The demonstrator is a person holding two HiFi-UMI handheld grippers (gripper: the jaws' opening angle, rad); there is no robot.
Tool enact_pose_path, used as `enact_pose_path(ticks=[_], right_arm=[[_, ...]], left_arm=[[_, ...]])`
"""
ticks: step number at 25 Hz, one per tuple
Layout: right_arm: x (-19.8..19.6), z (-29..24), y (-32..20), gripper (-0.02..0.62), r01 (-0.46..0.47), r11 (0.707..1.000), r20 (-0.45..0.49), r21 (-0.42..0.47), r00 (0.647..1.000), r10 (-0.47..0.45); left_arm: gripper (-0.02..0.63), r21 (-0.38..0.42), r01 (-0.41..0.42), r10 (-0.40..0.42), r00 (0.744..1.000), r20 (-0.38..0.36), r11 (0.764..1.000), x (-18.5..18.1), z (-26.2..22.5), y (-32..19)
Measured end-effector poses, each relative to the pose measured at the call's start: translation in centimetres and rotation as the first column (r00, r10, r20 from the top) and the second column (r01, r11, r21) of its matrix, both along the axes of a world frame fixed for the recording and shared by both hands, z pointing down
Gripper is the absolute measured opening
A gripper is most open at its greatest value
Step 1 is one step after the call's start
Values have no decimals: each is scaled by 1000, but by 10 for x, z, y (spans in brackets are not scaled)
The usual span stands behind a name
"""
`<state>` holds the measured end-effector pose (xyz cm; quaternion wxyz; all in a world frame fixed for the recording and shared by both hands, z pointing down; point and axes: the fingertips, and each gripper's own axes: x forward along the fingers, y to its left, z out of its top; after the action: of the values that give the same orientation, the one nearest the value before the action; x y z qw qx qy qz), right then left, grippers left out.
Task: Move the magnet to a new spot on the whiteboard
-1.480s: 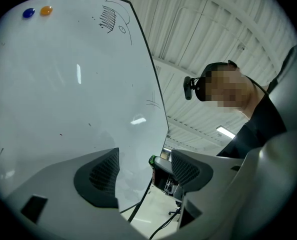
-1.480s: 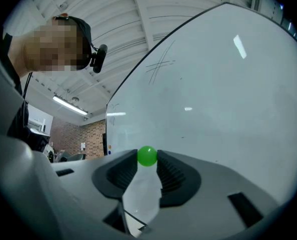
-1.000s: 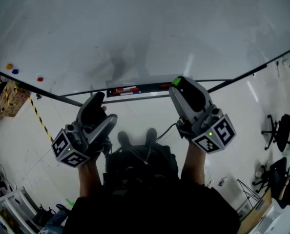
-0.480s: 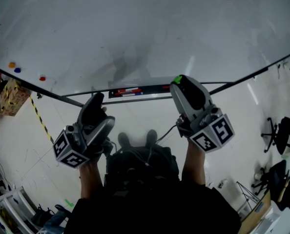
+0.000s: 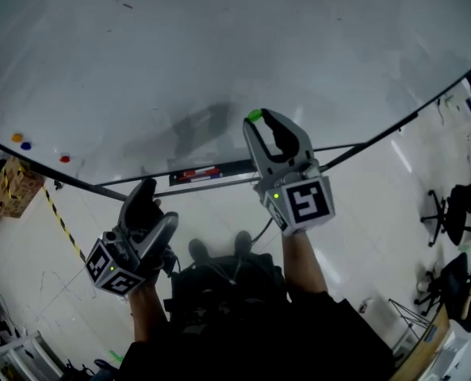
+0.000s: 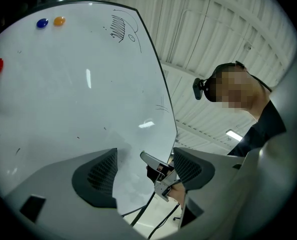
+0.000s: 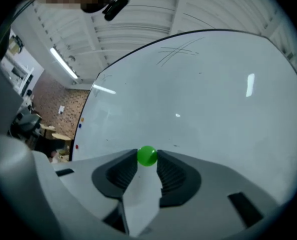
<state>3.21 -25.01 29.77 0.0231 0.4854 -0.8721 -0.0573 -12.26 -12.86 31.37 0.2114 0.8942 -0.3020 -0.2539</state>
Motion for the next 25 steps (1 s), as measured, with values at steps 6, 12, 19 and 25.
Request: enact_pose_path(ticks=[6,12,19,25], right_arm=[[-11,6,-18,149,-122,991,-184,55,974,130],[-14,15,-29,149,-190,978,-249,86,946,205],[-16,17,-33,150,-202,975,-246,88,944,218],[-17,19,-34,159,-212,973,-254,92,940,229]], left_arm=[[337,13,21,-22,1000,16,1000,-8,-4,0],[337,0,48,-48,998,35,999,-12,-5,-2],[337,7,42,-42,998,49,999,-15,-2,-2],[337,-3,51,-51,996,75,999,-12,1,-5]])
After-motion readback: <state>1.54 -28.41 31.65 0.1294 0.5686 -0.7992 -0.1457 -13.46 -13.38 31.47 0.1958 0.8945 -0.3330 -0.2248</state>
